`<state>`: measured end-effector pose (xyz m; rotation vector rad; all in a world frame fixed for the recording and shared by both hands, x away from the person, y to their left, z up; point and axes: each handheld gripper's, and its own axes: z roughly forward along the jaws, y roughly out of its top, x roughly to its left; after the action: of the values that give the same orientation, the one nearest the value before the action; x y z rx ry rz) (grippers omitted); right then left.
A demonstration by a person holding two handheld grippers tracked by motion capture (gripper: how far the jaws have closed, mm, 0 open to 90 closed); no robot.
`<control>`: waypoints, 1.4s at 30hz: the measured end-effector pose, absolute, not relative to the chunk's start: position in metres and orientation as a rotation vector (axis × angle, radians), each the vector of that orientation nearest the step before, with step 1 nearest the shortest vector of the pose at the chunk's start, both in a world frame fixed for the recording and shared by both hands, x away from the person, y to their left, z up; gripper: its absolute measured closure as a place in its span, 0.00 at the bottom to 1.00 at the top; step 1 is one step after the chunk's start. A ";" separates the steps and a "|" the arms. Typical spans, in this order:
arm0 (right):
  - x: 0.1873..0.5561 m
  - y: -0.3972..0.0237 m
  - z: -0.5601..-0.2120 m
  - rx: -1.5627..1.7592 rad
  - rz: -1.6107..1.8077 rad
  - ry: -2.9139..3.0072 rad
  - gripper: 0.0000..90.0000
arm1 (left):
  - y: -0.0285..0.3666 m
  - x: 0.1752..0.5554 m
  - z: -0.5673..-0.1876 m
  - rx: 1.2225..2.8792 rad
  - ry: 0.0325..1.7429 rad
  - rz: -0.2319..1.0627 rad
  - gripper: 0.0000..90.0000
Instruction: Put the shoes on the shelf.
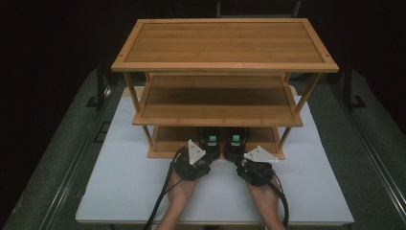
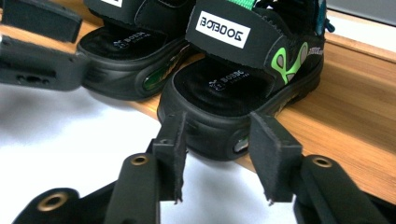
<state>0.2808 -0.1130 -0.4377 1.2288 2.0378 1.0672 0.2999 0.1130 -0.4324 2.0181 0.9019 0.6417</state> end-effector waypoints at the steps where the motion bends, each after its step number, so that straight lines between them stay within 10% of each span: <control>1: 0.280 -0.114 -0.437 1.225 1.066 2.040 0.61 | 0.114 0.299 -0.431 2.016 0.901 0.638 0.51; 42: 0.255 -0.161 -0.427 1.252 1.195 2.147 0.46 | 0.168 0.275 -0.415 2.022 0.878 0.489 0.38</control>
<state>0.2546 -0.1615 -0.4268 1.2518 2.1467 1.1955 0.2751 0.1677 -0.4148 2.0224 0.8782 0.4888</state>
